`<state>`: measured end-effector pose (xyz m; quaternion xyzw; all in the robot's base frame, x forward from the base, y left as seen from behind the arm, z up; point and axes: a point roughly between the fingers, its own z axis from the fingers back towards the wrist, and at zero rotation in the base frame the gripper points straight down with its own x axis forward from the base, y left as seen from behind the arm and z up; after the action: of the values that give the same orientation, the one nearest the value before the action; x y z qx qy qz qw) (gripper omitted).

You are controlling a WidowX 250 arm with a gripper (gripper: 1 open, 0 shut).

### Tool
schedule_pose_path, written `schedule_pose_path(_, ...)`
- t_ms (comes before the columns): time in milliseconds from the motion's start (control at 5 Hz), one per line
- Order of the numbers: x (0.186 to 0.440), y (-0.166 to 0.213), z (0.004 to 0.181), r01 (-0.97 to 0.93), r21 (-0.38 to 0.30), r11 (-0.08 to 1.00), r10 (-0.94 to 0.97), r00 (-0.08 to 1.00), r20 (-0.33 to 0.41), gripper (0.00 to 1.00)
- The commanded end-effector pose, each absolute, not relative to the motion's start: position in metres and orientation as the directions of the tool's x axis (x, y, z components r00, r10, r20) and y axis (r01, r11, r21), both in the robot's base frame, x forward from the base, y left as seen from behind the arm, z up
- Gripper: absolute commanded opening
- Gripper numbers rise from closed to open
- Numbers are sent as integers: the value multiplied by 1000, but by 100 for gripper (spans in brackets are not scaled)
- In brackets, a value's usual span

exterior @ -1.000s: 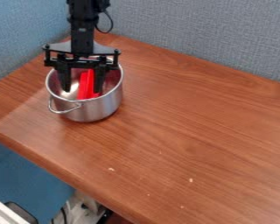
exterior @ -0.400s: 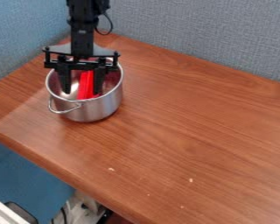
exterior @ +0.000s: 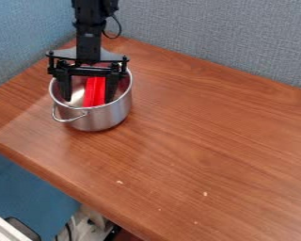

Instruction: Put the red object in the metal pot

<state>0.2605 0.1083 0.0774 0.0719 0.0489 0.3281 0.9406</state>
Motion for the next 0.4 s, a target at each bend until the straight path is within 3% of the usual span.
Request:
schedule_pose_path(0,268,115,86,-619,156,770,628,778,-8,0)
schedule_pose_path(200,268,115,86,-619,160,769,628,778,-9,100)
